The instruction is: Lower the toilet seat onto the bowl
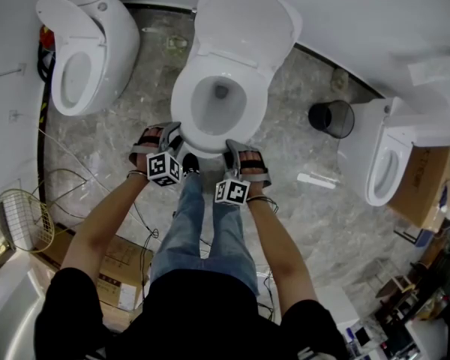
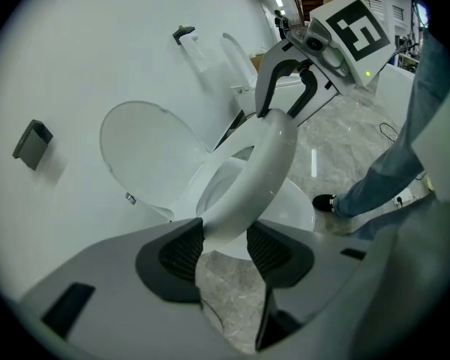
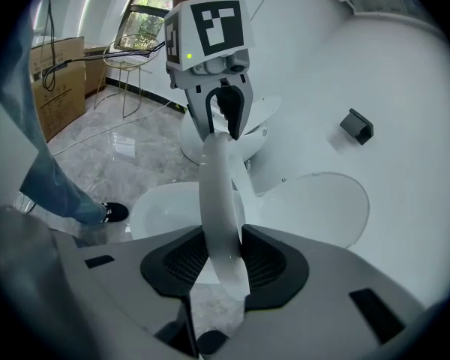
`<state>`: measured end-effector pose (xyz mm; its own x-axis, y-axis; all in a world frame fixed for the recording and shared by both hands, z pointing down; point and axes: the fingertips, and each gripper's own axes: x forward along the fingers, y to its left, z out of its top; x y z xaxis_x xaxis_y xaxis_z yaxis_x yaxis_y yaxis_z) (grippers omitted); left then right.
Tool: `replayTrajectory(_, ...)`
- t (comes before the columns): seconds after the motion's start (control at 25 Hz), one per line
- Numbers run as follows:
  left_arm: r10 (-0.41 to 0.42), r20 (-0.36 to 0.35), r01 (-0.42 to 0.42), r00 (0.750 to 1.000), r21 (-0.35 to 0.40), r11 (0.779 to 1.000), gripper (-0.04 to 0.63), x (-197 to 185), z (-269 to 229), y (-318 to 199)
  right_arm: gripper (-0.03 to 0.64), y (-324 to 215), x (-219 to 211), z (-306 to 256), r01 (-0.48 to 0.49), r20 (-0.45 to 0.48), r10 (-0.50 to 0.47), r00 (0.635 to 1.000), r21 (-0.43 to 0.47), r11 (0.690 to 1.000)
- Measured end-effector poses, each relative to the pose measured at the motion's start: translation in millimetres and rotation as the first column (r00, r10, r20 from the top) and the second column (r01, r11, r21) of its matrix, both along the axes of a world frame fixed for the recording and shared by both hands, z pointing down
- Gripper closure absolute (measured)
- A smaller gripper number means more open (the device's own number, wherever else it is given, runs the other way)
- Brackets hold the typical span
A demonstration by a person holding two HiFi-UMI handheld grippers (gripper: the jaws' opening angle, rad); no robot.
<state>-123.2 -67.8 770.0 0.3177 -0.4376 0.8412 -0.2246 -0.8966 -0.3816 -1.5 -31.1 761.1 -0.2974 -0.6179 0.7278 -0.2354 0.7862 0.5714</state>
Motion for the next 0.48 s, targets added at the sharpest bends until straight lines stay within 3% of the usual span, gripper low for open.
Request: replayTrajectory(0.48,0.013,0.041,-0.013,0.999,0.003,1.000,0.405,-4.9,18.3,14.9,0.465,15.4,-4.6,21.2,0.020,-0.032,-0.021,0.999,-0.036,0.999)
